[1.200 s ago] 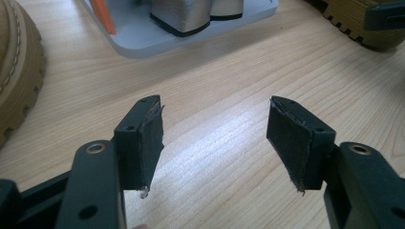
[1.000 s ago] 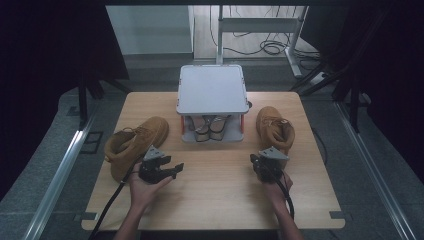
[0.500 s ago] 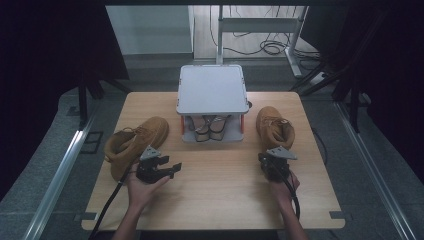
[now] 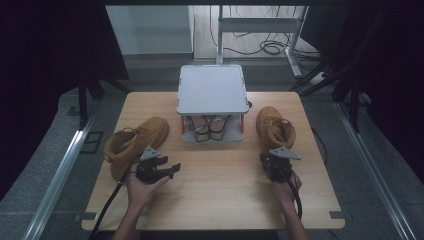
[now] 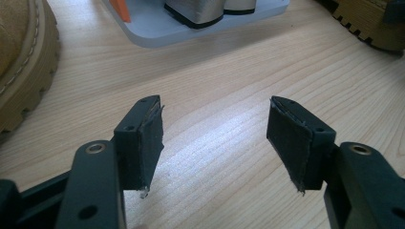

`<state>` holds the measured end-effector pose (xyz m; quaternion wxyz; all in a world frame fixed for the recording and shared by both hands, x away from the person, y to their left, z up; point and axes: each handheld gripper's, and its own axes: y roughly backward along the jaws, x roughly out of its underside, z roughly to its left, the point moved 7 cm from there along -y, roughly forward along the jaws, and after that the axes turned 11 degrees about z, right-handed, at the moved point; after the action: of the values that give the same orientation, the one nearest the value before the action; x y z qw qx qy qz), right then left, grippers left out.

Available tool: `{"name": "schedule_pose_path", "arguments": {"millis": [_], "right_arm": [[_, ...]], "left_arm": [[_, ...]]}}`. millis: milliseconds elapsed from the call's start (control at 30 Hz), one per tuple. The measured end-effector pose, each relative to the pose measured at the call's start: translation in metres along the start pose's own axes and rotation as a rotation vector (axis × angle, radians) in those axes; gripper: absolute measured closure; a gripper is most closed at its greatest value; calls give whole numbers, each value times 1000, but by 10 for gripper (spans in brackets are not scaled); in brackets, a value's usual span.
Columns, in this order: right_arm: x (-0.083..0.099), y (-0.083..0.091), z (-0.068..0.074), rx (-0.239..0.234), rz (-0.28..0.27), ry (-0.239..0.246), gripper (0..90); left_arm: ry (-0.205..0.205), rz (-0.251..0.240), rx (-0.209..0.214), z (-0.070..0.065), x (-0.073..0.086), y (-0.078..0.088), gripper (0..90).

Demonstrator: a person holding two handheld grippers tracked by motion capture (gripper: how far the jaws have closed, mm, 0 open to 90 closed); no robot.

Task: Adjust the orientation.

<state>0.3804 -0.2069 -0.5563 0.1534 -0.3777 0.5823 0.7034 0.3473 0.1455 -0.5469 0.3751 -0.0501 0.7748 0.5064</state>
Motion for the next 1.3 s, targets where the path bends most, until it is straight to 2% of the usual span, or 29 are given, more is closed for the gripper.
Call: {"name": "schedule_pose_path", "arguments": {"millis": [300, 733, 933, 1300], "right_arm": [[1, 2, -3, -17, 2, -7, 896], [4, 7, -11, -23, 4, -19, 896], [7, 11, -17, -14, 11, -27, 897], [10, 19, -38, 30, -5, -59, 897]], "left_arm": [[-8, 11, -17, 1, 2, -2, 376], [-5, 20, -17, 2, 3, -4, 375], [-2, 22, -16, 2, 4, -4, 374], [-2, 27, -18, 2, 5, -5, 374]]}}
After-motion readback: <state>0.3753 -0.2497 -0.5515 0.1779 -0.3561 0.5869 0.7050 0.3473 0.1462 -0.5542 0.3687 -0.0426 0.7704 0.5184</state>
